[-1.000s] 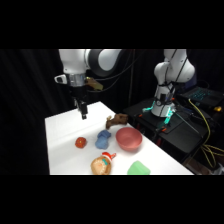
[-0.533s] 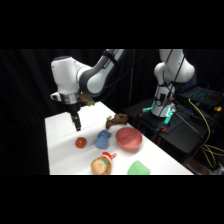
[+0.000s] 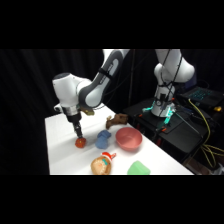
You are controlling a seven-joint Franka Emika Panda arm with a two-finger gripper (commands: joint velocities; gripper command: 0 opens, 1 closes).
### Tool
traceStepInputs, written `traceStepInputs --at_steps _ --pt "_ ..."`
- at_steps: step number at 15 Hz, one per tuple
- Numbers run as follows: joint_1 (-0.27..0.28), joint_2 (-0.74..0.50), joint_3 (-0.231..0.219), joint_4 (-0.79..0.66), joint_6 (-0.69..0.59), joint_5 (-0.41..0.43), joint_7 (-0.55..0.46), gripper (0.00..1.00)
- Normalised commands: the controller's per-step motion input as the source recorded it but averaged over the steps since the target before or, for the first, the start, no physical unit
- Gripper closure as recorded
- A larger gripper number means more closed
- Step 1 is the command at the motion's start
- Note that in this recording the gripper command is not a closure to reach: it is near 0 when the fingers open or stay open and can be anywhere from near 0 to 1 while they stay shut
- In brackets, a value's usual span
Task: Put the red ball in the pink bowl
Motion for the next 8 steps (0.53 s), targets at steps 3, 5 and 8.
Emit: traceStepInputs --at_steps 3,5,8 --pt "-0.126 0.17 0.126 0.17 0.08 0.205 -0.10 0.00" --pt "-0.086 0.18 0.102 0.18 0.08 0.161 -0.08 0.00" --pt "-0.062 0.18 0.080 0.19 0.09 0.118 -0.08 0.00"
